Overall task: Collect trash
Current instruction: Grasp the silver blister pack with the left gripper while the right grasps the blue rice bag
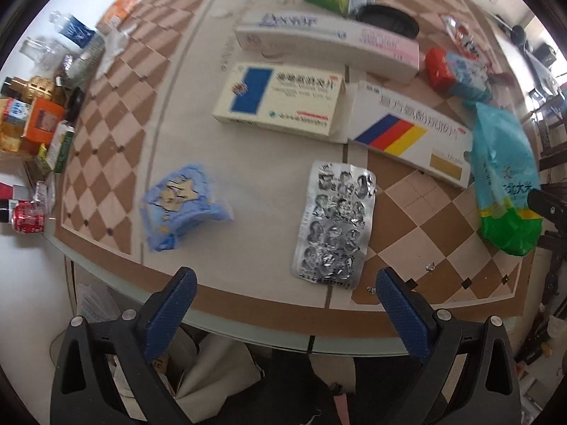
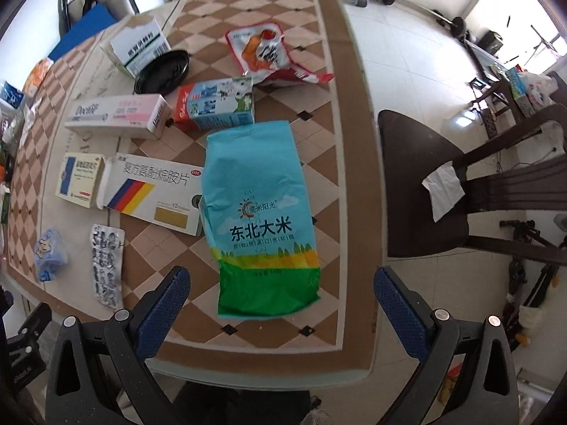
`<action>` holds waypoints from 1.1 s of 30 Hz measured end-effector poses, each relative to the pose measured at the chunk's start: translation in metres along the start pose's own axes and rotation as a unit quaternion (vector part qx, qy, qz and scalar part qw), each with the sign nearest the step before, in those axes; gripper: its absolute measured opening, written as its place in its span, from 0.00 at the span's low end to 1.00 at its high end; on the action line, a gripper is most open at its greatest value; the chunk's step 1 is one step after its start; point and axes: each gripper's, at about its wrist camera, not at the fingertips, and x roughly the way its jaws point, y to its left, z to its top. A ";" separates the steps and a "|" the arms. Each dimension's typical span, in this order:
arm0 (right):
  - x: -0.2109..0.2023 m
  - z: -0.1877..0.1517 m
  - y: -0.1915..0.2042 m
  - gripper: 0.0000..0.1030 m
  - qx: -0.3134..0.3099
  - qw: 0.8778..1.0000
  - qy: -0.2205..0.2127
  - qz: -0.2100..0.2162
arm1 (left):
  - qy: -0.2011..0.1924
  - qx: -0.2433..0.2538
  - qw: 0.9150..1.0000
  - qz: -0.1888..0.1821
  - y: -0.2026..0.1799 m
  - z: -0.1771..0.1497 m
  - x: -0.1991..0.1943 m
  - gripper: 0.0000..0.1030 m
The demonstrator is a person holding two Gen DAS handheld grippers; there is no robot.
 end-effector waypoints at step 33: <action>0.060 0.032 -0.015 0.83 -0.072 0.993 0.071 0.063 | 0.038 -0.016 0.999 0.017 -0.042 -0.033 0.005 0.79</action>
